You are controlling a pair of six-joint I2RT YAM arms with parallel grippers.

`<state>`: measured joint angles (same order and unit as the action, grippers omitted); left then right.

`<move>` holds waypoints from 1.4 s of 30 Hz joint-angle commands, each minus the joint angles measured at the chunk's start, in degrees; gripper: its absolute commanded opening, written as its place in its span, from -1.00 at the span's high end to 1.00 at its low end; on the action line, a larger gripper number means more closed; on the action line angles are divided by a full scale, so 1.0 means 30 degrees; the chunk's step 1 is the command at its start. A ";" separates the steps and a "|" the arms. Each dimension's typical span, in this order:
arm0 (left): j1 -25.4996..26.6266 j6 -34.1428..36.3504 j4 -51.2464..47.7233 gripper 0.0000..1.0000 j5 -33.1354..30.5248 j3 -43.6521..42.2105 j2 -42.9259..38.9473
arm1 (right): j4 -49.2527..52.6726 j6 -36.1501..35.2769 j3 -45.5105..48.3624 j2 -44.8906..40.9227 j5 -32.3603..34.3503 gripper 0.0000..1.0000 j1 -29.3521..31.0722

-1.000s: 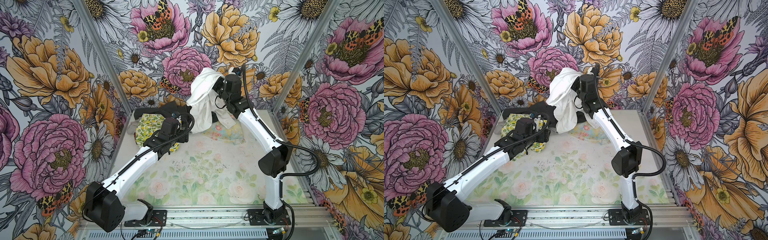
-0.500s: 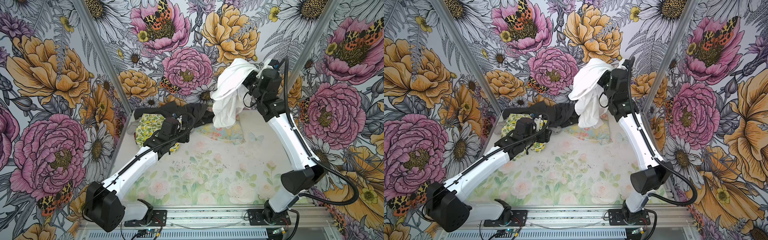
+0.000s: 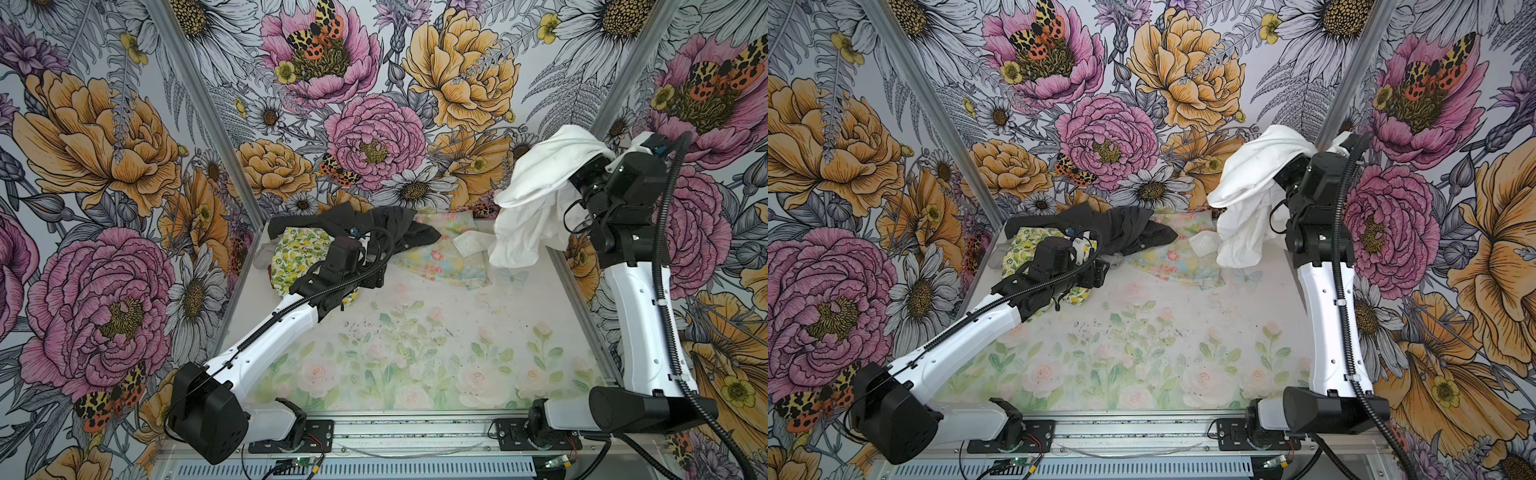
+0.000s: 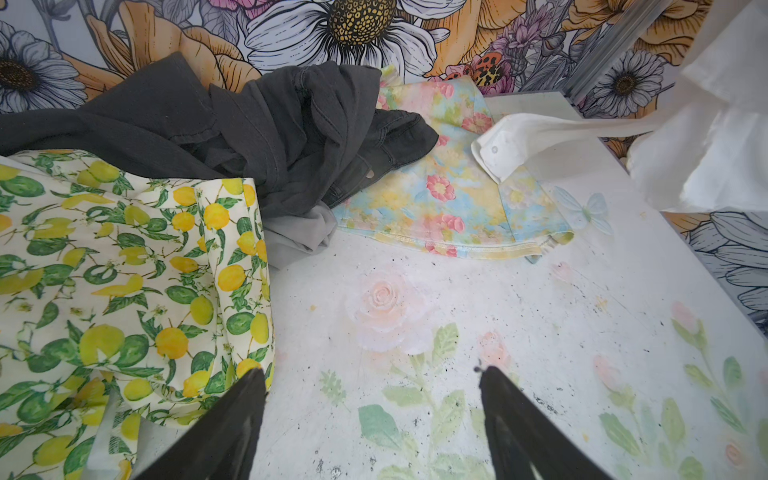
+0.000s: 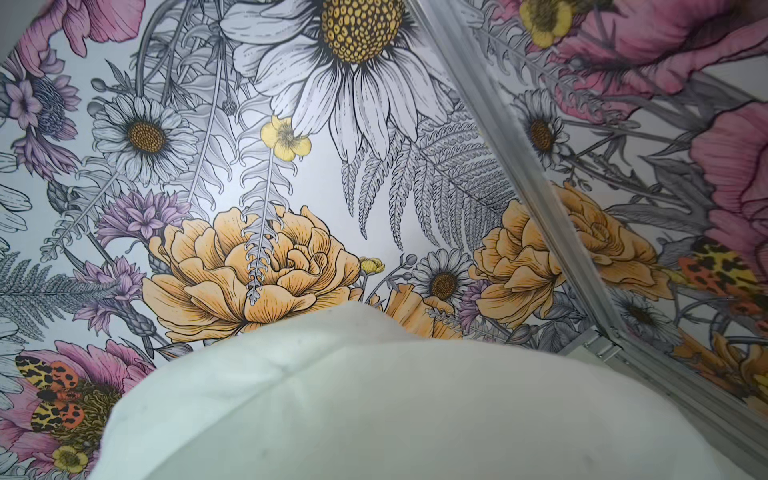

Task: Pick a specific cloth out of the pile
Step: 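Pull the white shirt from the pile with the right gripper while the left releases, then lower the white shirt onto the clear table area and open the right gripper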

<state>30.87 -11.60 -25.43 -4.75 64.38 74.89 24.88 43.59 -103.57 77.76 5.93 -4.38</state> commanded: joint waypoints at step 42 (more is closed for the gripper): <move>0.1520 0.0112 0.0291 -0.65 0.1000 0.0033 0.0652 | 0.0598 -0.4014 0.7366 0.8230 -0.0425 1.00 -0.2964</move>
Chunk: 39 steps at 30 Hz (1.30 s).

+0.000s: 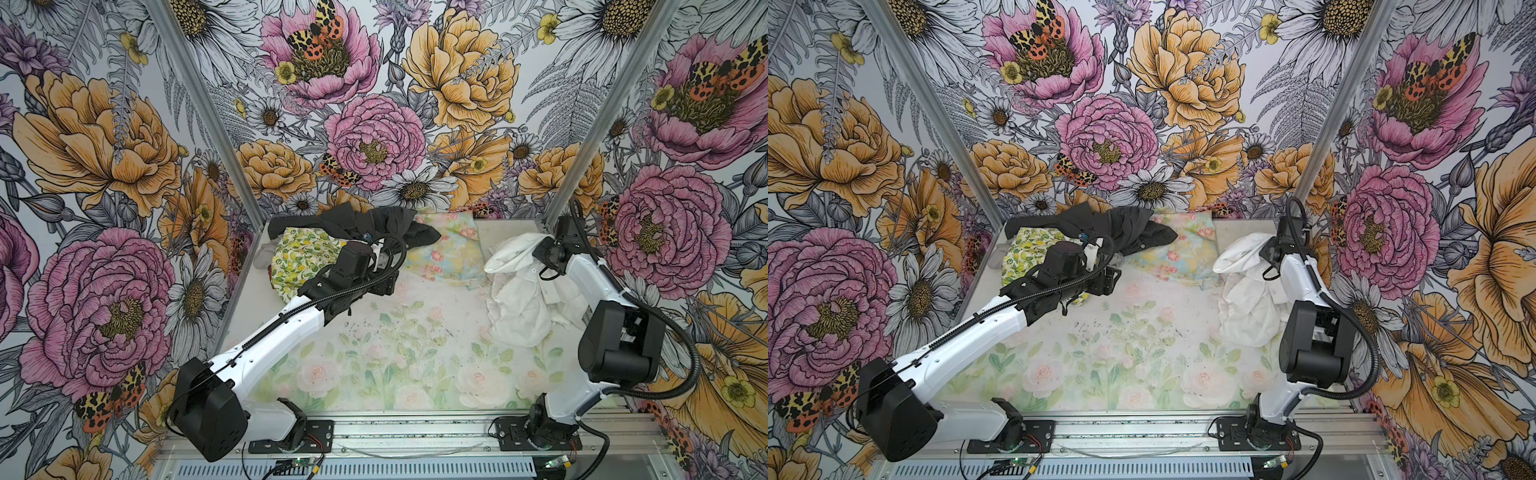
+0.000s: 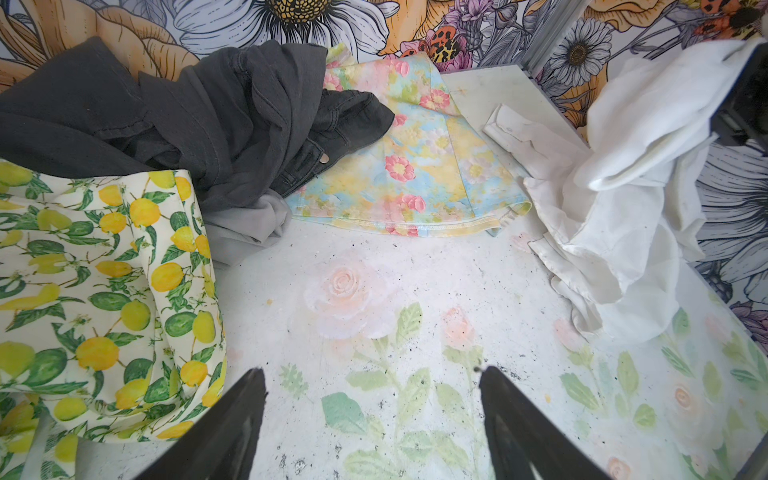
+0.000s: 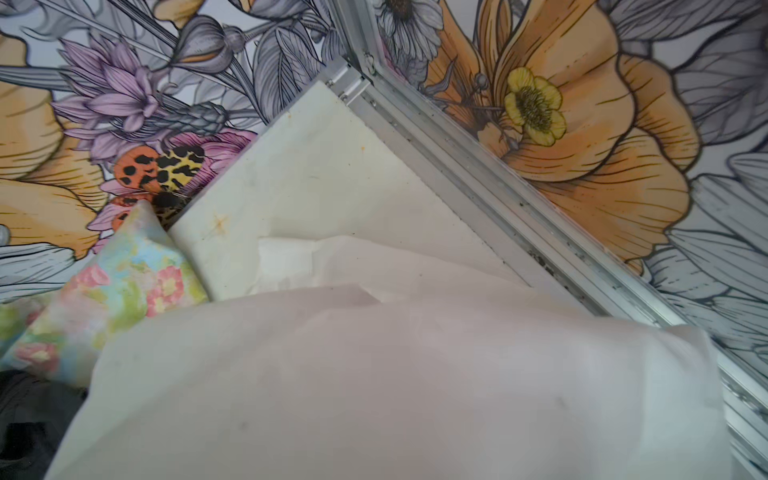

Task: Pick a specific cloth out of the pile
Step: 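Lower the white shirt onto the clear table area and open the right gripper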

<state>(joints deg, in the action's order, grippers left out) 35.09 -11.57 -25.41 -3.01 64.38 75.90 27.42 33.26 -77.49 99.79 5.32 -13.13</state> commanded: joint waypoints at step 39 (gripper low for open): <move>-0.0070 0.0122 0.0186 -0.65 0.0233 0.0125 0.0833 | 1.0603 -0.7799 -1.3330 1.3363 -0.0024 -0.21 0.2349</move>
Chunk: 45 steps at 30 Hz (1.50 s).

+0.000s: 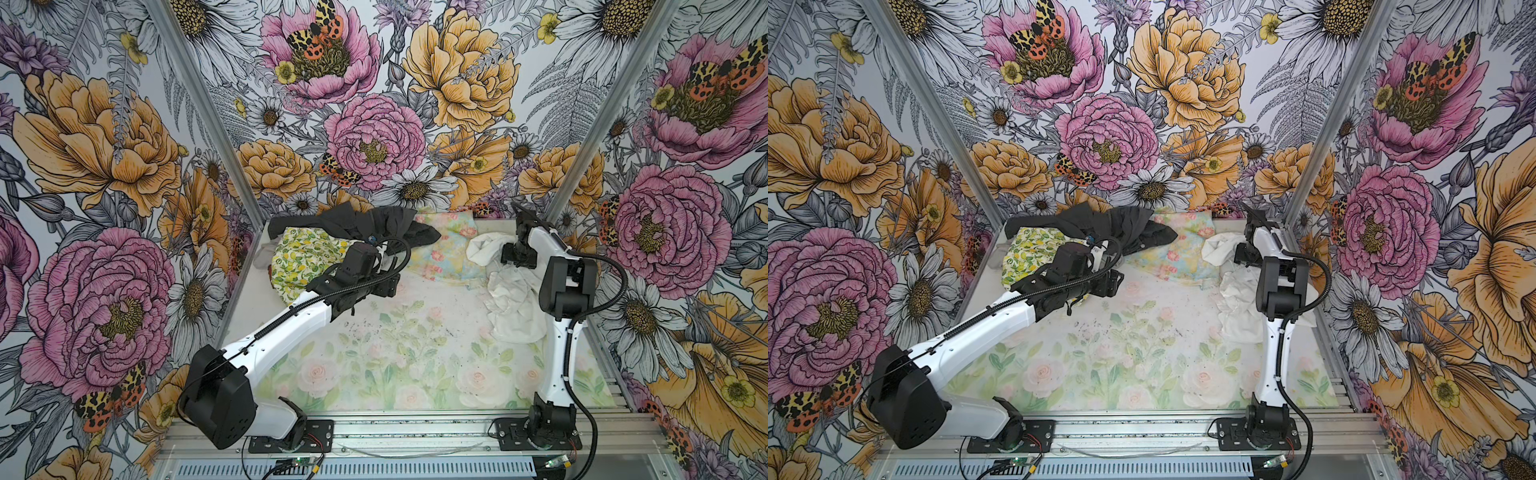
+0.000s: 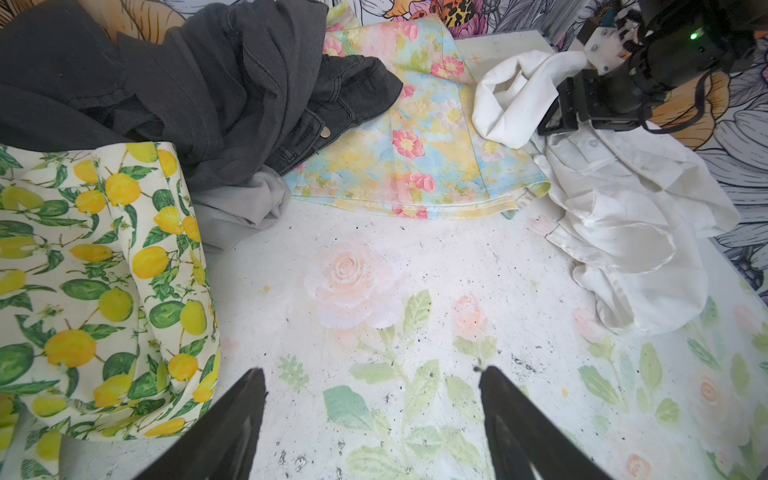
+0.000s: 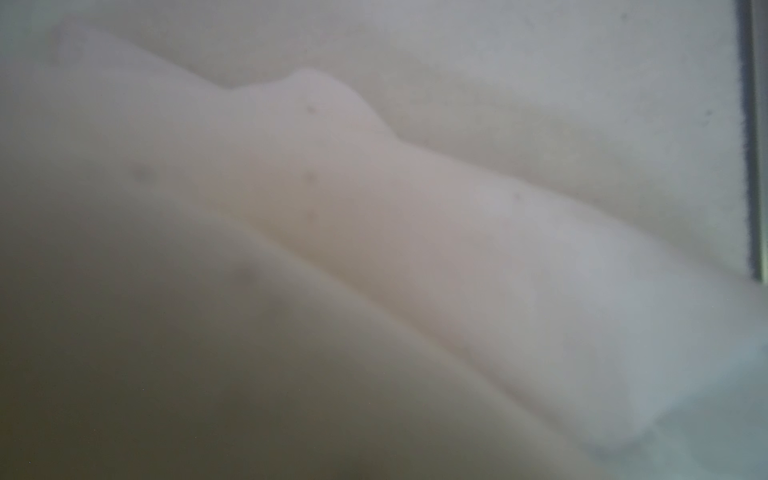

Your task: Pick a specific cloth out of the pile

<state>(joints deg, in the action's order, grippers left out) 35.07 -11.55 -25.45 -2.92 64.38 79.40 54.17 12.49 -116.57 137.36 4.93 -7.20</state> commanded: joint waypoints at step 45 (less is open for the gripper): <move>0.0494 0.0124 0.0226 -0.64 -0.0807 -0.0015 -0.0785 | -1.1217 0.8252 2.6843 -3.0165 1.0628 1.00 1.0493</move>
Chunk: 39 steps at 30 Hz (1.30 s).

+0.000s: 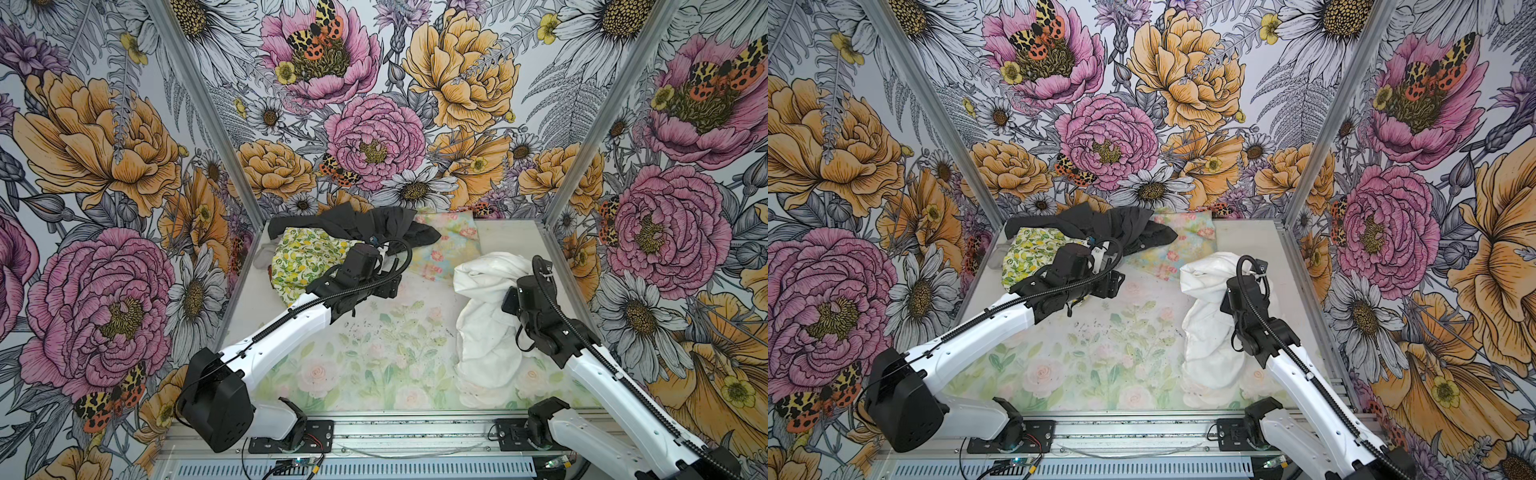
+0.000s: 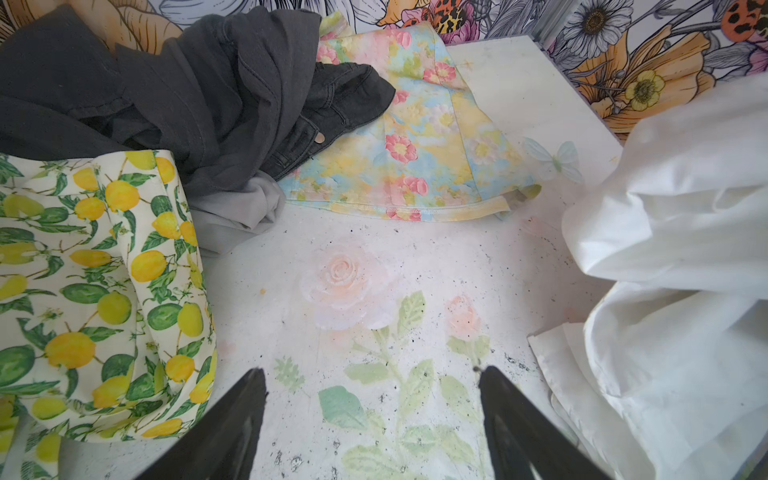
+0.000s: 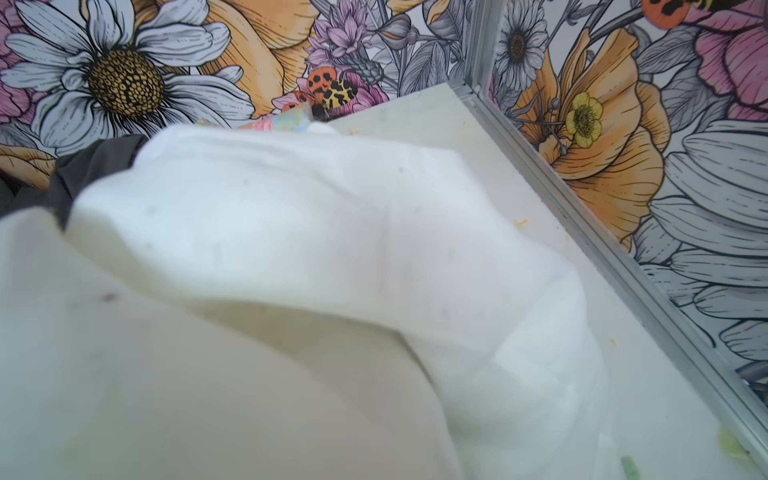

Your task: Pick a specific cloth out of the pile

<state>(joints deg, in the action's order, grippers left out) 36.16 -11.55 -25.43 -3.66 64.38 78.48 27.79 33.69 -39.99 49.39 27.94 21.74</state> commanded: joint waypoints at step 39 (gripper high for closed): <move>0.6168 -0.4460 0.6096 -0.53 0.1233 0.6859 1.2298 | -0.0297 0.8915 0.7132 -0.0690 0.0040 1.00 0.1836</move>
<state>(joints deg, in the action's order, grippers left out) 54.37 -23.14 -11.00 -2.57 85.52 115.42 25.89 57.71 -19.64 48.99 25.39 26.98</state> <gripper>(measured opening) 0.765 0.101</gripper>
